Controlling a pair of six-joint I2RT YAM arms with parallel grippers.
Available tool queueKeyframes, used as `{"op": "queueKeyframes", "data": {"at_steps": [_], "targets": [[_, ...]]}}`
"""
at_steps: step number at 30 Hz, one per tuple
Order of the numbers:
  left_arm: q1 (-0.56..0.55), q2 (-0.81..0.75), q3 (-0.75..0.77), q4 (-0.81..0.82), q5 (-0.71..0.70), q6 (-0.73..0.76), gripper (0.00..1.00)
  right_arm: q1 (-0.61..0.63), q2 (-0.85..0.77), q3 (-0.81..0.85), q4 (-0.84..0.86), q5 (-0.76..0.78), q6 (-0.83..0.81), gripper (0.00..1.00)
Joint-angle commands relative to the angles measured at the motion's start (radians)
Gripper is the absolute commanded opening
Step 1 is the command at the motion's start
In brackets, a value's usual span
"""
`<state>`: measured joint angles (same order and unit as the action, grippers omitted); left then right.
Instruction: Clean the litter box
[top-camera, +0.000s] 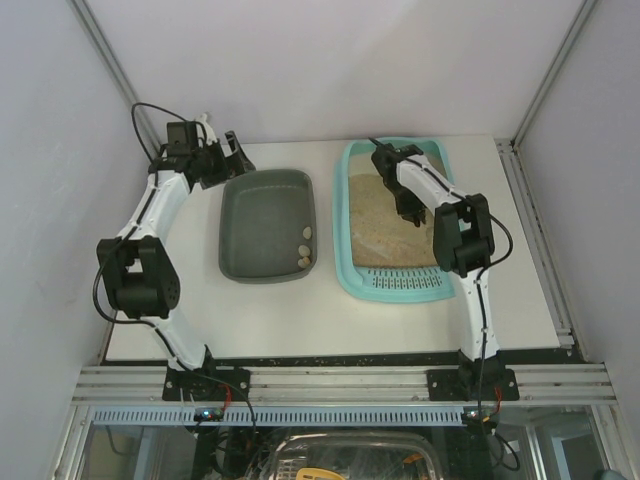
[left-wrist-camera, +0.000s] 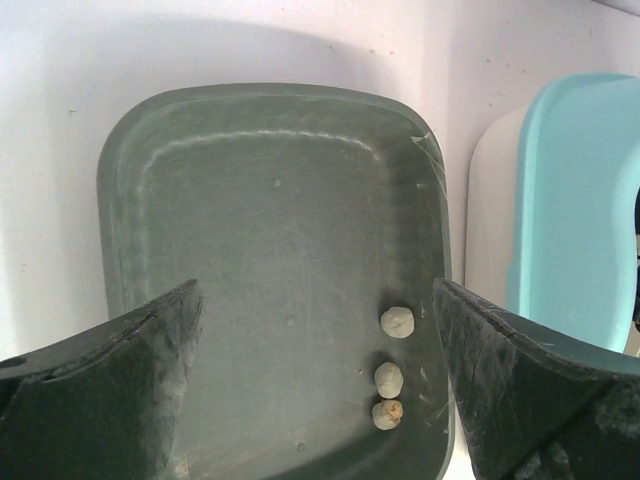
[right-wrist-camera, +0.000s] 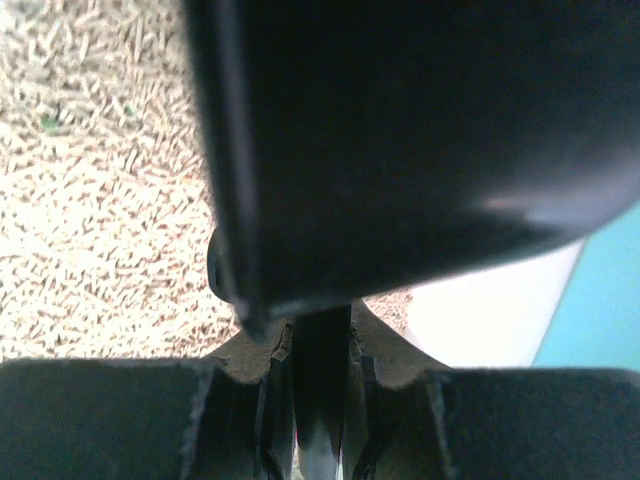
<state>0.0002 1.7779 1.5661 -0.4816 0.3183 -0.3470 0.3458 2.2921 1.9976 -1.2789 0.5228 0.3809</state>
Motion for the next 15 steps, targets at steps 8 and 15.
{"op": "queueKeyframes", "data": {"at_steps": [8,15], "targets": [[0.053,-0.011,-0.015,0.043,0.014,0.002,0.99,-0.035,0.092,0.120,0.037,0.124,-0.039,0.00],[0.059,0.007,0.009,0.043,0.006,0.038,0.99,-0.021,0.165,0.202,0.067,0.063,-0.062,0.00]]}}
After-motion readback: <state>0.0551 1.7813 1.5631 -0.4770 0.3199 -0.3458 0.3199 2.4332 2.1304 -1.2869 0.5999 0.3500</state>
